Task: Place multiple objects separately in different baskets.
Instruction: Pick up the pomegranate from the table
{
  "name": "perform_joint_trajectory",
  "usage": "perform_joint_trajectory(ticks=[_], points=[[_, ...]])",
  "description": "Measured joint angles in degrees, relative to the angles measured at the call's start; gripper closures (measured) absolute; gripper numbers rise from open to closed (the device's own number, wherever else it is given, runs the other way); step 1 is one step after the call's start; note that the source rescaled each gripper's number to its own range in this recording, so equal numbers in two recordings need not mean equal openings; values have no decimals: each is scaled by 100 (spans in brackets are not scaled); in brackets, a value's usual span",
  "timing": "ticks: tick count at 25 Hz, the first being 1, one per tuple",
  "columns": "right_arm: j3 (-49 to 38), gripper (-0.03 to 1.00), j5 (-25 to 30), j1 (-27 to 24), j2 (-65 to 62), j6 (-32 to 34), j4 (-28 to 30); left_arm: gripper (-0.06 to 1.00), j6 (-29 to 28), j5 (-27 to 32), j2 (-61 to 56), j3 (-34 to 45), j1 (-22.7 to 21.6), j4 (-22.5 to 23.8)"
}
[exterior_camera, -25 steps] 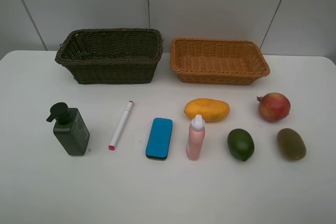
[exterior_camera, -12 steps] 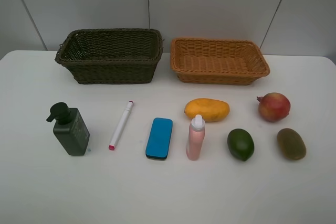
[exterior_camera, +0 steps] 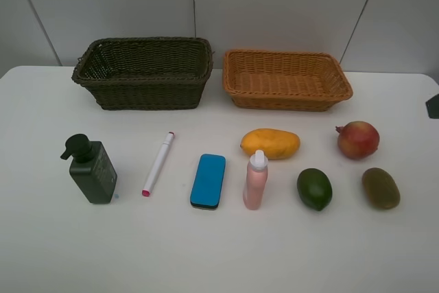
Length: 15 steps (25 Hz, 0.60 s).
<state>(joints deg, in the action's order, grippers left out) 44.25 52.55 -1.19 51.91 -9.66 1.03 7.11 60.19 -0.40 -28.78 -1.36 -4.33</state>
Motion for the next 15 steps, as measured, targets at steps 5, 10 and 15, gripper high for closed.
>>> perform_joint_trajectory(ticks=[5, 10, 15], points=[[96, -3, -392, 0, 1006, -557, 0, -6, 0, 0, 0, 0, 0, 0], [96, -3, -830, 0, 1884, -1080, 0, -6, 0, 0, 0, 0, 0, 0], [99, -3, -1129, 0, 2460, -1351, -4, -6, 0, 0, 0, 0, 0, 0]])
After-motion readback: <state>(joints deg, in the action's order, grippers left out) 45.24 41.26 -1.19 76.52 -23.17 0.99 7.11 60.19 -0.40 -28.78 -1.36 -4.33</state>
